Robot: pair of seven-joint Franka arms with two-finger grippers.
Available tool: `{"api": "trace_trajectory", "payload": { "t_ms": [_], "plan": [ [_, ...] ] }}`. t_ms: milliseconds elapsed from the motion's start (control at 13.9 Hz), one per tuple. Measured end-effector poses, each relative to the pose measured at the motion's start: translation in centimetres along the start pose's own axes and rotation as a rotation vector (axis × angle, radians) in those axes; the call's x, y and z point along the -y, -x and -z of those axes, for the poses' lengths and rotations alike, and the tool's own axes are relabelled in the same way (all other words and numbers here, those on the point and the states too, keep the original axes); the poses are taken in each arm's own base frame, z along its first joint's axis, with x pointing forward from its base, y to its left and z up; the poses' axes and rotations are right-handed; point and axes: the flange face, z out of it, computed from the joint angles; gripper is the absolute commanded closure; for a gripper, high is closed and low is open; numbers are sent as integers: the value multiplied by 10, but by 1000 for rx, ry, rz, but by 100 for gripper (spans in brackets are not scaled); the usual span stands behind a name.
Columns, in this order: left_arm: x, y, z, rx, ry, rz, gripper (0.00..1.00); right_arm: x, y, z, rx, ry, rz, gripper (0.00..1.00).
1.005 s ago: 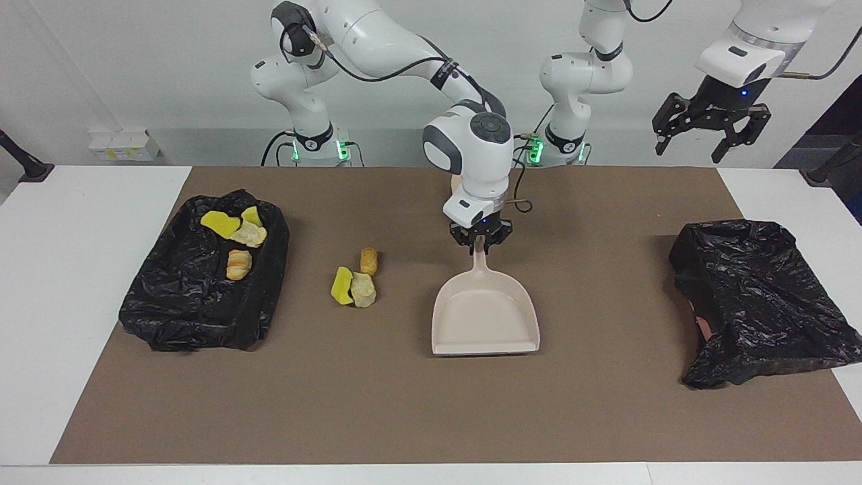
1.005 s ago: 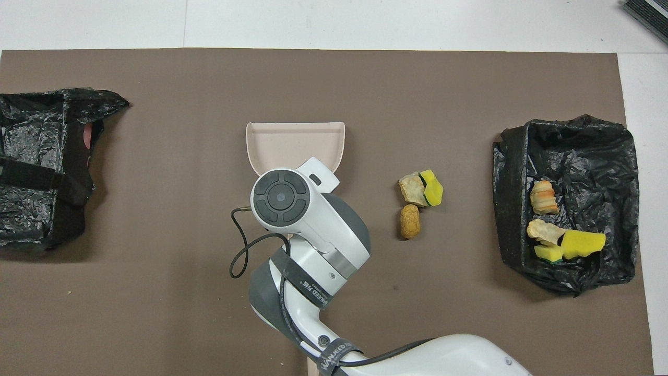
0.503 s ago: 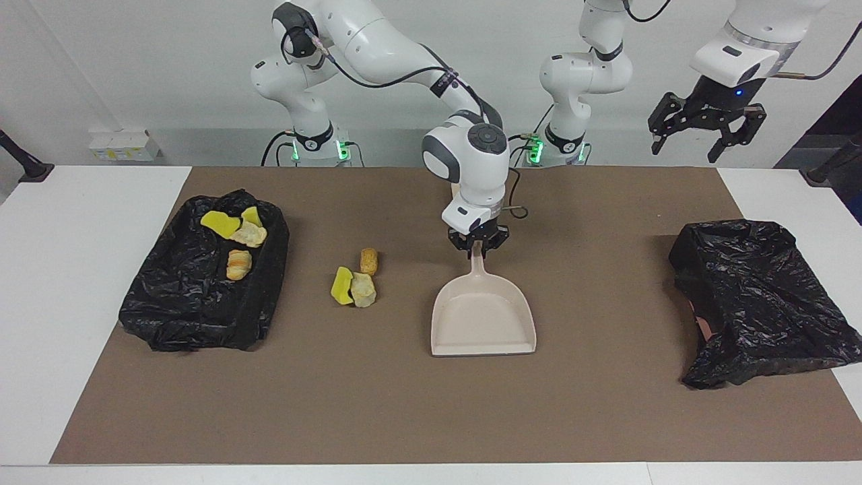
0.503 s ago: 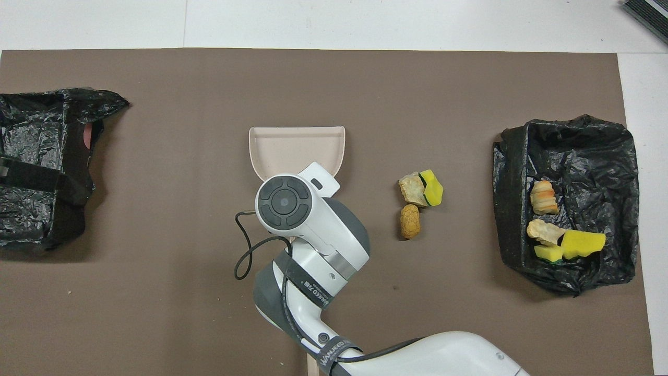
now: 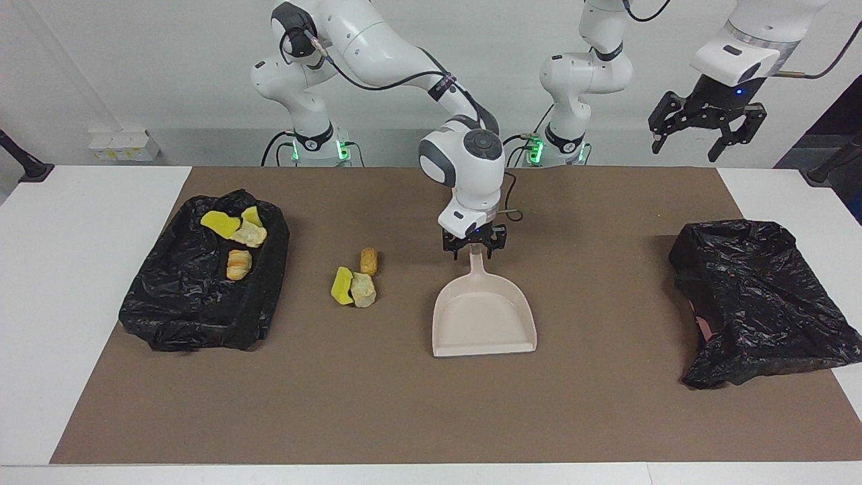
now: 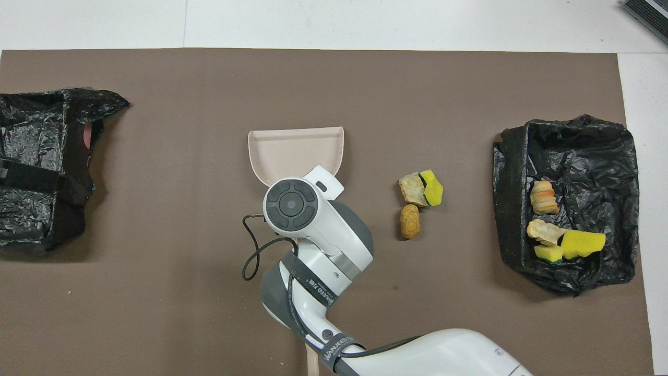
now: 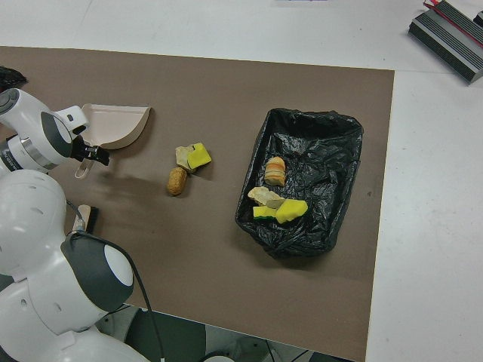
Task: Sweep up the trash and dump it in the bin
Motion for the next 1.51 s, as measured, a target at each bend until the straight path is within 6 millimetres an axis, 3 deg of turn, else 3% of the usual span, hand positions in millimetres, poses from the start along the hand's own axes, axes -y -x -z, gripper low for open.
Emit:
{"api": "trace_trajectory", "payload": {
  "t_ms": [144,359,503,575,862,1005,1293,1508],
  "plan": [
    [0,0,0,-1,0,0,0,-30,-23,23,-17,-2,-52,0],
    [-7,-3,-1,-6,0,-9,0,-116,-66,83,-30,7,-119,0],
    [-24,-15,-12,-35,-2,-1,0,-160,-70,125,-2,34,-114,0],
    [-36,-23,-24,-43,-1,0,0,-168,-60,142,31,54,-111,0],
    [-103,-46,-93,-35,14,-16,0,-148,14,195,155,145,-44,0],
    [-133,-50,-121,-43,22,-10,0,-133,62,203,178,153,-28,0],
    [-177,-53,-168,-24,42,15,0,-101,168,183,215,68,-19,0],
    [-207,-56,-205,-10,34,36,0,-77,212,144,194,25,-19,0]
  ]
}}
